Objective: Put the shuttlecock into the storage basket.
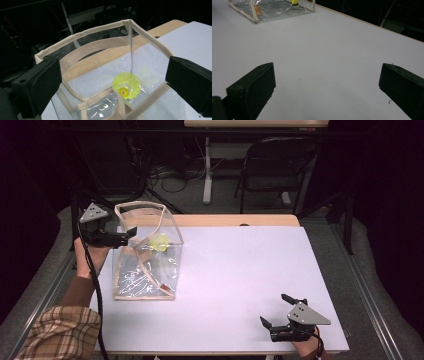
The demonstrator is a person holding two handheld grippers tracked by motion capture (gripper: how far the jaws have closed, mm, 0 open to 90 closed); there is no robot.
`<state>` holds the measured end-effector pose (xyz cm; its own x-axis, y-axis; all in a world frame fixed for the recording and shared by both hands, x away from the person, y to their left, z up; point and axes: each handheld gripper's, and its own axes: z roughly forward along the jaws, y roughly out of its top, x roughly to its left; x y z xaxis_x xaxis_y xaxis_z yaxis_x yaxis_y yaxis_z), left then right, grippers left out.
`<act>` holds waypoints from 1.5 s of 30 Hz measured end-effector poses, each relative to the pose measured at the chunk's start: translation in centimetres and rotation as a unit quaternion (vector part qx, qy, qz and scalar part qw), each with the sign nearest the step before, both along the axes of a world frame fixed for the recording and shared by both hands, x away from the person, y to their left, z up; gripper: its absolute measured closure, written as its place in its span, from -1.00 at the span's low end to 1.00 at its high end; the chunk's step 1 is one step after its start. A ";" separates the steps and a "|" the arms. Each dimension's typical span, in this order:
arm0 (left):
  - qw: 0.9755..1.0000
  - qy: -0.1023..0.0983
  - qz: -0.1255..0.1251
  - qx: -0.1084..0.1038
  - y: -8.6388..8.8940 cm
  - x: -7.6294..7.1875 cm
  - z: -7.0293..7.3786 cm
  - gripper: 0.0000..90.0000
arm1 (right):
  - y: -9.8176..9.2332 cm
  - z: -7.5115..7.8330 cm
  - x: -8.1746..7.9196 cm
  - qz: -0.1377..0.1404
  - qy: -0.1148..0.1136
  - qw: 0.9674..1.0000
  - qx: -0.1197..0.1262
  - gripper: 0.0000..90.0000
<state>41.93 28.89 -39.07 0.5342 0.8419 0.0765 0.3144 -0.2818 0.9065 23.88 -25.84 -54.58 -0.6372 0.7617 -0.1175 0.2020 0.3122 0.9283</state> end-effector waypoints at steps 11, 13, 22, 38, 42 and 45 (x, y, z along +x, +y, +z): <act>0.999 -0.022 -0.034 0.002 -1.3 -3.1 0.6 -1.00 | 0.0 0.0 0.0 0.000 0.001 1.000 -0.002 -1.00; 0.999 -0.024 -0.040 0.002 -1.6 -3.5 0.6 -1.00 | 0.0 -0.1 0.0 0.000 0.002 1.000 -0.001 -1.00; 0.998 -0.023 -0.063 0.007 -2.9 -4.9 -0.2 -1.00 | 0.0 0.0 0.0 0.000 0.001 1.000 -0.002 -1.00; 0.995 -0.027 -0.098 0.005 -4.4 -7.4 -1.8 -1.00 | 0.0 0.0 0.0 -0.001 -0.001 1.000 -0.002 -1.00; 0.994 -0.029 -0.109 0.007 -4.9 -8.1 -2.3 -1.00 | 0.0 0.0 0.0 0.000 -0.002 1.000 -0.002 -1.00; 0.993 -0.028 -0.113 0.006 -5.1 -8.5 -2.7 -1.00 | 0.0 0.0 -0.1 0.000 -0.003 1.000 -0.002 -1.00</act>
